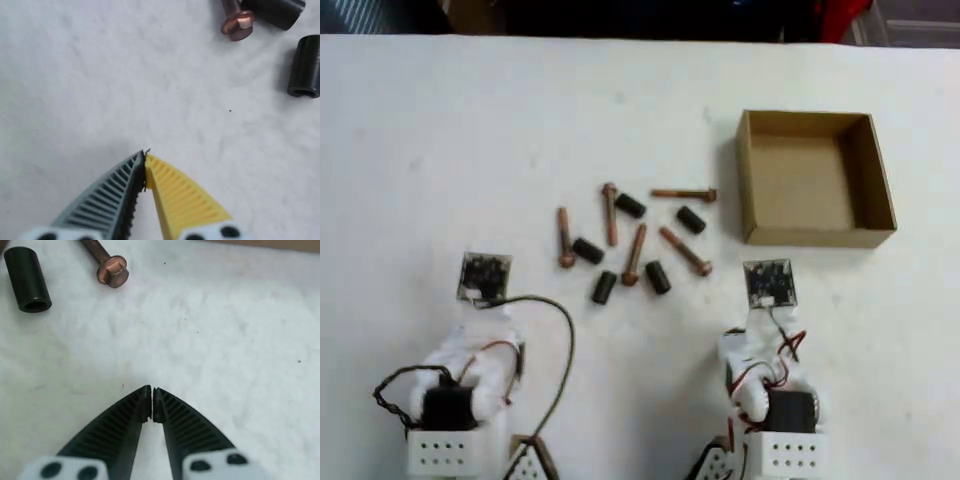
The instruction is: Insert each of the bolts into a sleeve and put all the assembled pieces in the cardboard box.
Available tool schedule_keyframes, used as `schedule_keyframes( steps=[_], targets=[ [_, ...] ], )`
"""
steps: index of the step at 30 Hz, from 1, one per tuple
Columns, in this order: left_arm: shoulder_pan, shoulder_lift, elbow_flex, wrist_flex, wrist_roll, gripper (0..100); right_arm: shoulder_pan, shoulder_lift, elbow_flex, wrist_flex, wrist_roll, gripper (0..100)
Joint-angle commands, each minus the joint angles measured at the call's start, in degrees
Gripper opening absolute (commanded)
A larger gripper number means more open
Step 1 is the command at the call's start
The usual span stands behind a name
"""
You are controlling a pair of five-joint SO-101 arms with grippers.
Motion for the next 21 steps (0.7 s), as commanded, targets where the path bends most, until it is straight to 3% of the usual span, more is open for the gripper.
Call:
schedule_keyframes(
  steps=[1, 21],
  targets=[
    [-0.4, -0.31, -0.18, -1.41, 0.62, 2, 0.48, -0.22, 0.44, -0.31, 1.14, 1.9],
    [-0.4, -0.31, -0.18, -1.41, 0.62, 2, 0.84, -0.22, 0.44, -20.97, 1.23, 2.1]
  ],
)
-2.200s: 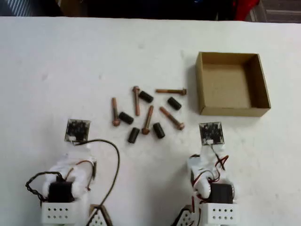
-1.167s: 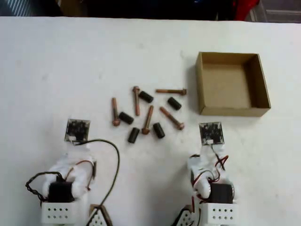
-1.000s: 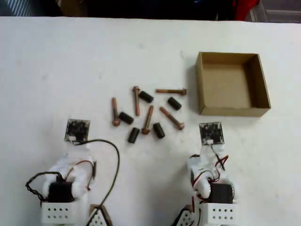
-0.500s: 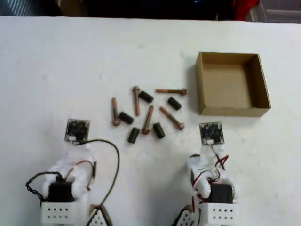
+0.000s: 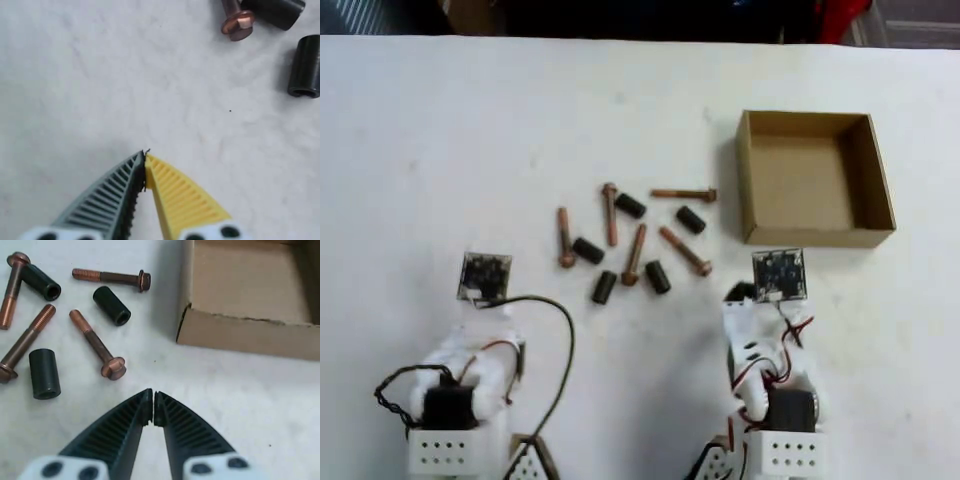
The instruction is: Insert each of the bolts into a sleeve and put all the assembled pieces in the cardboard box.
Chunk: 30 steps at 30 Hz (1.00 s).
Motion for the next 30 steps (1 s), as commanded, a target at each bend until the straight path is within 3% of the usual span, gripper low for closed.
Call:
schedule_keyframes(
  steps=[1, 3, 9, 18, 30],
  targets=[
    [-0.4, -0.31, -0.18, -1.41, 0.62, 2, 0.57, -0.22, 0.44, -2.15, 1.23, 2.1],
    [-0.4, -0.31, -0.18, -1.41, 0.62, 2, 0.66, -0.22, 0.35, -2.86, 4.4, 2.1],
    [-0.4, -0.31, -0.18, -1.41, 0.62, 2, 3.91, -0.22, -1.32, -4.62, 29.63, 2.1],
    [-0.4, -0.31, -0.18, -1.41, 0.62, 2, 5.32, 0.31, -17.49, 9.19, 33.32, 2.2],
    [-0.4, -0.31, -0.18, -1.41, 0.62, 2, 5.32, 0.4, -25.85, 17.54, 35.6, 2.2]
  ],
)
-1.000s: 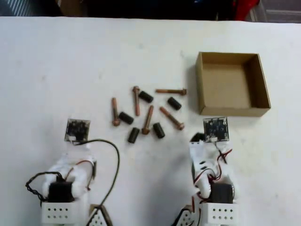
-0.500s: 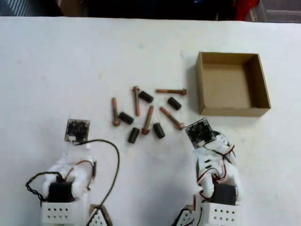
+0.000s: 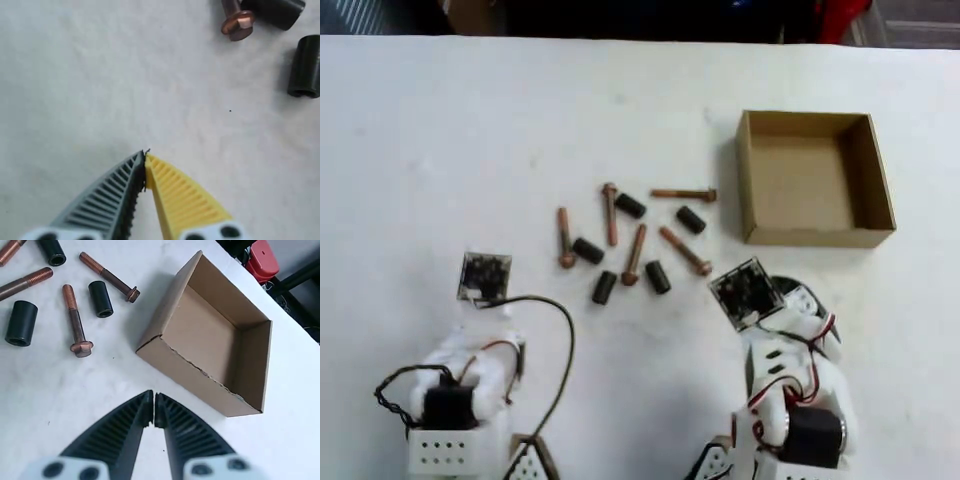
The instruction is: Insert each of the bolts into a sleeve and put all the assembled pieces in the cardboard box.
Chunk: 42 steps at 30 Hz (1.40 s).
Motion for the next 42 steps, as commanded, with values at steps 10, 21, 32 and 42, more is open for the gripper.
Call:
schedule_keyframes(
  steps=[10, 21, 32, 42],
  targets=[
    [-0.4, -0.31, -0.18, -1.41, 0.62, 2, 0.48, 22.55, -18.9, 3.56, 0.62, 2.2],
    [-0.4, -0.31, -0.18, -1.41, 0.62, 2, -1.36, 57.54, -39.38, 3.91, 0.53, 7.4],
    [-0.4, -0.31, -0.18, -1.41, 0.62, 2, -15.16, 76.88, -50.55, 3.65, -8.0, 10.9],
    [-0.4, -0.31, -0.18, -1.41, 0.62, 2, -23.96, 89.63, -55.74, 1.98, -13.01, 8.8]
  ],
)
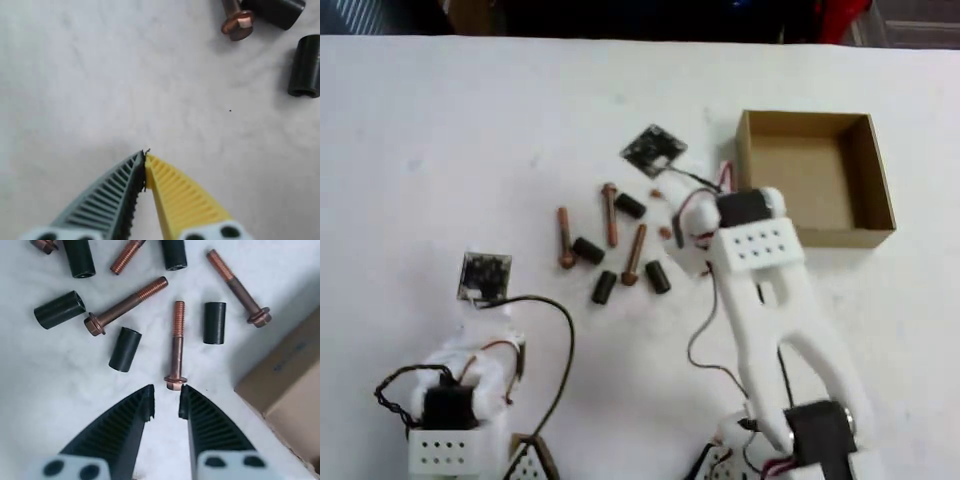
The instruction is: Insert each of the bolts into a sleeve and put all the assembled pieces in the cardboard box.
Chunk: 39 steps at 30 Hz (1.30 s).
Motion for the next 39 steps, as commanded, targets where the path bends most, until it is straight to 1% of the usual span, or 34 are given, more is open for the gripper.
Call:
schedule_keyframes(
  steps=[1, 5, 11, 16, 20, 26, 27, 31, 37, 39],
  targets=[
    [-0.4, -0.4, -0.18, -1.41, 0.62, 2, -1.71, 2.33, -3.16, -2.42, -3.16, 8.8],
    [-0.4, -0.4, -0.18, -1.41, 0.62, 2, -1.63, 6.11, -3.16, -5.32, -3.87, 8.8],
    [-0.4, -0.4, -0.18, -1.41, 0.62, 2, -2.77, 10.33, -3.25, -6.37, -3.87, 8.8],
    [-0.4, -0.4, -0.18, -1.41, 0.62, 2, -5.32, 11.12, -3.43, -6.9, -3.43, 8.8],
    [-0.4, -0.4, -0.18, -1.41, 0.62, 2, -5.41, 11.3, -3.43, -9.36, -3.69, 8.8],
    [-0.4, -0.4, -0.18, -1.41, 0.62, 2, -5.05, 11.56, -3.25, -9.54, -3.96, 8.8],
    [-0.4, -0.4, -0.18, -1.41, 0.62, 2, -5.05, 11.56, -3.25, -9.54, -4.31, 8.8],
    [-0.4, -0.4, -0.18, -1.41, 0.62, 2, -5.05, 11.56, -3.16, -9.54, -9.93, 8.8],
    [-0.4, -0.4, -0.18, -1.41, 0.62, 2, -5.32, 11.65, -2.99, -9.19, -10.9, 8.8],
    [-0.4, -0.4, -0.18, -1.41, 0.62, 2, -5.41, 11.65, -2.99, -9.19, -12.84, 8.8]
  ],
)
